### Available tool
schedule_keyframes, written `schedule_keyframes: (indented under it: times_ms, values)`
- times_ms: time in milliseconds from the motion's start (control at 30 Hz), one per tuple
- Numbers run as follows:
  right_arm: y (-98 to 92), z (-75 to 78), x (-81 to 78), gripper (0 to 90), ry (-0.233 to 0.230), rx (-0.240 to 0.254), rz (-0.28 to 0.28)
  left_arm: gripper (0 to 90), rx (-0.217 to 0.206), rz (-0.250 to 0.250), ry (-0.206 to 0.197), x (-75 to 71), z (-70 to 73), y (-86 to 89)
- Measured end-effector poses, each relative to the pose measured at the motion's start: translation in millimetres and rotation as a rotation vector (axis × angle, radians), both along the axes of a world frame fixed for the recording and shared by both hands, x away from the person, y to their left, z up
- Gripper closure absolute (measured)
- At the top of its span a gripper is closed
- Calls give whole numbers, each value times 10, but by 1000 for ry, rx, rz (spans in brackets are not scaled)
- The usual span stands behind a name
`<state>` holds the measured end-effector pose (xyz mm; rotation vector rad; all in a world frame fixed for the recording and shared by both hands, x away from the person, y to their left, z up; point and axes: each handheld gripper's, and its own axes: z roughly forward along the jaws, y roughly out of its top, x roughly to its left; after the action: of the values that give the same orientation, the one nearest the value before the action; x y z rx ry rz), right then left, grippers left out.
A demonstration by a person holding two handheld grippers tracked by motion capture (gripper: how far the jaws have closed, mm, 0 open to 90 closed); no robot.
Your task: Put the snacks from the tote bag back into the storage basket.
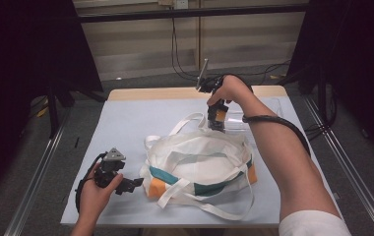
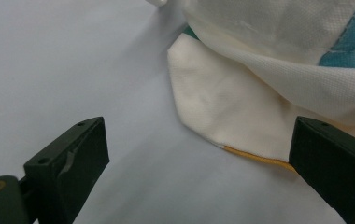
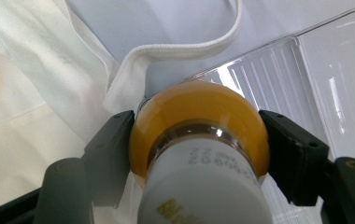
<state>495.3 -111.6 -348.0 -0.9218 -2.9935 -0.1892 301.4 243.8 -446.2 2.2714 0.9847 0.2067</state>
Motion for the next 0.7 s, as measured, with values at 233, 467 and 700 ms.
schedule_keyframes:
  times_ms: [233, 467, 700]
  values:
    - [-10, 0, -20, 303, -7, 5, -6, 46, 0, 4, -5, -2, -4, -8]
    - [-43, -3, -30, 302, -10, 9, -20, 46, 2, -6, 0, -1, -4, -19]
    - [-65, -11, -37, 299, -11, 19, -45, 46, 1, -2, 0, 3, 4, -3]
